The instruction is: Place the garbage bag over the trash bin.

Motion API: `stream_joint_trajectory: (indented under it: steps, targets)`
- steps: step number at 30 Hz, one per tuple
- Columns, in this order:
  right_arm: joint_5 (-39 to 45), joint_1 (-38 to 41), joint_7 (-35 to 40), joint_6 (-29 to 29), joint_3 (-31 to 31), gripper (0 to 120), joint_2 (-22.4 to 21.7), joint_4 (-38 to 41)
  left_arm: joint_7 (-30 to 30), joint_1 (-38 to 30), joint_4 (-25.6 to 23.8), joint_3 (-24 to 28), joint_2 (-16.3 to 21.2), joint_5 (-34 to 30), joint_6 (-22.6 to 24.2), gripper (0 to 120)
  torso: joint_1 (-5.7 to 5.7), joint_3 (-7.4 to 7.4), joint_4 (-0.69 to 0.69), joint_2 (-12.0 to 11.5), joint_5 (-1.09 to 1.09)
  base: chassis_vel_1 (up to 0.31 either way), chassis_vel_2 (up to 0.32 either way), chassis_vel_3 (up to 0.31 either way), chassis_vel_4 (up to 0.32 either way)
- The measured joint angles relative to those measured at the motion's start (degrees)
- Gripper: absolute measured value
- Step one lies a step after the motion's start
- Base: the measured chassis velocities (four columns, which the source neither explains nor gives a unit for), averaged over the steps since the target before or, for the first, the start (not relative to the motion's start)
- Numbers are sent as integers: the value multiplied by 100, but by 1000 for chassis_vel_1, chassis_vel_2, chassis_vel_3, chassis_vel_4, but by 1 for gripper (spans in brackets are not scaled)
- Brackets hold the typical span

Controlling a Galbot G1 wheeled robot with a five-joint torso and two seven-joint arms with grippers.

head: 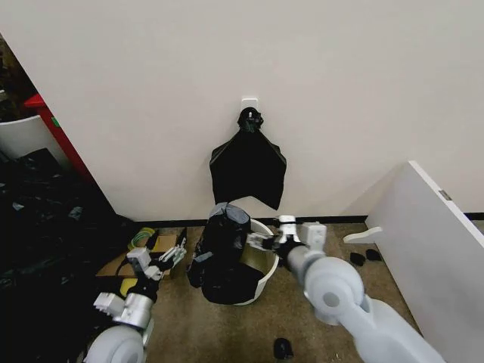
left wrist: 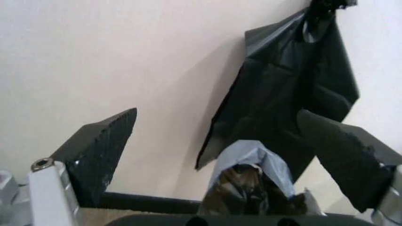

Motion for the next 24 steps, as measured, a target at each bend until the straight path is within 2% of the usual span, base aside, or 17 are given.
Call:
stream_joint_trajectory:
  steps: [1, 3, 8, 10, 12, 14, 16, 19, 20, 24]
  targets:
    - [-18, 203, 257, -69, -218, 100, 234, -301, -16, -69, 102, 1, -2, 43, 13, 100, 0, 0, 0, 0, 0, 0, 0, 0, 0]
    - [-86, 294, 337, -101, -396, 98, 407, -505, -30, -84, 209, -2, 4, 58, 23, 100, 0, 0, 0, 0, 0, 0, 0, 0, 0]
    - [-126, 373, 406, -164, -555, 92, 636, -696, -35, -80, 292, -13, 33, 49, 23, 100, 0, 0, 0, 0, -1, 0, 0, 0, 0]
    - [-149, 396, 431, -186, -659, 82, 759, -789, -35, -77, 316, -18, 52, 37, 23, 100, 0, 0, 0, 0, 0, 0, 0, 0, 0]
    - [-171, 398, 435, -195, -697, 79, 813, -815, -36, -74, 323, -18, 58, 34, 24, 100, 0, 0, 0, 0, 0, 0, 0, 0, 0]
    - [-197, 380, 436, -216, -736, 67, 851, -831, -36, -58, 325, -17, 70, 38, 57, 100, 0, 0, 1, 0, 0, 0, 0, 0, 0]
    - [-205, 365, 436, -224, -746, 63, 851, -832, -36, -50, 325, -13, 78, 48, 77, 100, 0, 0, 0, 0, 0, 0, 0, 0, 0]
    - [-403, 290, 403, -248, -779, 47, 802, -849, -38, -69, 325, 22, 118, 119, 205, 100, 0, 0, 0, 0, 0, 0, 0, 0, 0]
    - [-403, 290, 403, -248, -779, 47, 802, -849, -38, -69, 325, 22, 118, 119, 205, 100, 0, 0, 0, 0, 0, 0, 0, 0, 0]
    - [-518, 241, 325, -284, -759, 30, 728, -890, -37, -232, 326, 80, 203, 140, 389, 100, 0, 0, -1, 0, 0, 0, 0, 0, 0]
